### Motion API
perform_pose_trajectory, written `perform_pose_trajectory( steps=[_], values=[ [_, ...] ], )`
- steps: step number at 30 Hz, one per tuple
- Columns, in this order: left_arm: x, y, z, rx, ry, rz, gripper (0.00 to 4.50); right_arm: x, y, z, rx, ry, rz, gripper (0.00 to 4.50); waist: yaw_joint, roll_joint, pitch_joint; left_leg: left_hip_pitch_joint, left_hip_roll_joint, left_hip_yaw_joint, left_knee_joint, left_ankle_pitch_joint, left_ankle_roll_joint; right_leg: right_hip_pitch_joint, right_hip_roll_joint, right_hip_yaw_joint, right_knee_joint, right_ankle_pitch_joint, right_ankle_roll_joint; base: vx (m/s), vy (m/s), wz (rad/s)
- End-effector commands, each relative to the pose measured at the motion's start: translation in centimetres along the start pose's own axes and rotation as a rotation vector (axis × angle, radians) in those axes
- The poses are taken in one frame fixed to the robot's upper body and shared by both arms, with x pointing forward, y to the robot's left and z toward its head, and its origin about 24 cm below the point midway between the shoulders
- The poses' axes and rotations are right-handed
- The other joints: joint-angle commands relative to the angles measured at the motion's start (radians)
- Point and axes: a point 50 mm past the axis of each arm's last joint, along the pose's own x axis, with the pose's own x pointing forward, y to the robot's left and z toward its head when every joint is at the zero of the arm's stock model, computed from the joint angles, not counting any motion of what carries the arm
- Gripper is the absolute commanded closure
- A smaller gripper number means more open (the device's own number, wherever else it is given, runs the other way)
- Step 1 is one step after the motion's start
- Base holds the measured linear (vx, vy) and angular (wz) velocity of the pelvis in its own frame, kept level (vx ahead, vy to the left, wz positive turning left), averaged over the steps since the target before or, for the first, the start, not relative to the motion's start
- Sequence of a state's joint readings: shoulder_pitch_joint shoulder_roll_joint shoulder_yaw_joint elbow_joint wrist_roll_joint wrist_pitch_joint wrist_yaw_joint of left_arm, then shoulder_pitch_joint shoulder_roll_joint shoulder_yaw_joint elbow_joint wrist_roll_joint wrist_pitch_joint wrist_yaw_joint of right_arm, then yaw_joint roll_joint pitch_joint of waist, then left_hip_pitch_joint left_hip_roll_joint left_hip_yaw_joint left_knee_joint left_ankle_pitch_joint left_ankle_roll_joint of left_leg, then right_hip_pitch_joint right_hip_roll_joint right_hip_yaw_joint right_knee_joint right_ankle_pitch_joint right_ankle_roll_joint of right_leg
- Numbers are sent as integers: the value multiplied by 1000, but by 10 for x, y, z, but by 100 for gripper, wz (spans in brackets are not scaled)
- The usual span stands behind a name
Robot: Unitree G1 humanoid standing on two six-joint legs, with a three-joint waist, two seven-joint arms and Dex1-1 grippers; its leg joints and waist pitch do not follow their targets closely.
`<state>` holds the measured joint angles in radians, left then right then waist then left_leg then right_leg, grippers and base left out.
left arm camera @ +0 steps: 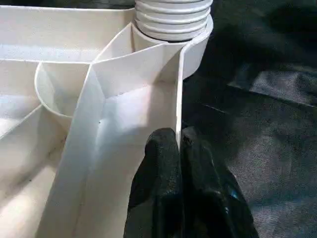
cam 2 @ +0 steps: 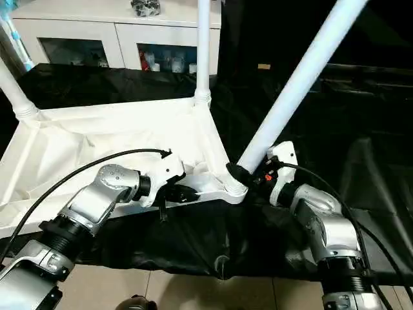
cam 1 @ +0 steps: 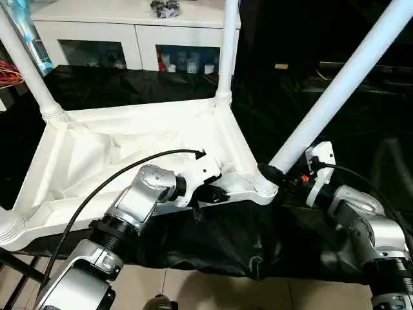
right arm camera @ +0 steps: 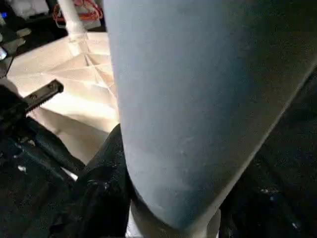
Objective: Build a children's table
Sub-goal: Insert table leg to table base
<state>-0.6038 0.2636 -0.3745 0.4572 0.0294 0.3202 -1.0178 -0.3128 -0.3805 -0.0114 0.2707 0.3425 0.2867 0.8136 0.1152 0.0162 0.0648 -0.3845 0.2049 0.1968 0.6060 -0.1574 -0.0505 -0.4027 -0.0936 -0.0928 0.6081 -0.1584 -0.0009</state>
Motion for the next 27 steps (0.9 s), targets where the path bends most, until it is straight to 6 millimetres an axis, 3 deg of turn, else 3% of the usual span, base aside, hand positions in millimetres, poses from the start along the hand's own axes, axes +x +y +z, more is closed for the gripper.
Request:
perform_pose_trajectory(
  steps=[1,10,17,22,27],
  values=[
    [-3,4,11,38,-28,26,450,-3,3,-31,19,172,0,260,0,-10,-74,26,26,-25,-78,-340,-2,36,-64,41,-102,-461,-135,0,0,0],
    [-5,1,10,49,-34,-9,450,7,4,-30,-38,260,110,260,-6,-13,-74,28,26,-28,-80,-371,-7,35,-64,40,-106,-489,-128,0,0,0],
    [-7,0,11,78,-40,-53,450,6,9,-31,-74,300,248,260,-3,-17,-80,27,29,-25,-81,-362,-2,38,-62,43,-96,-392,-161,0,0,0],
    [-11,-1,13,124,-63,-140,450,3,13,-30,-92,284,350,260,-1,-14,-78,25,30,-24,-82,-356,4,40,-62,44,-92,-368,-177,0,0,0],
    [-15,3,13,141,-45,-171,450,0,18,-32,-109,293,419,260,-3,-12,-71,36,30,-26,-85,-423,-7,33,-63,41,-104,-460,-163,0,0,0]
  ],
)
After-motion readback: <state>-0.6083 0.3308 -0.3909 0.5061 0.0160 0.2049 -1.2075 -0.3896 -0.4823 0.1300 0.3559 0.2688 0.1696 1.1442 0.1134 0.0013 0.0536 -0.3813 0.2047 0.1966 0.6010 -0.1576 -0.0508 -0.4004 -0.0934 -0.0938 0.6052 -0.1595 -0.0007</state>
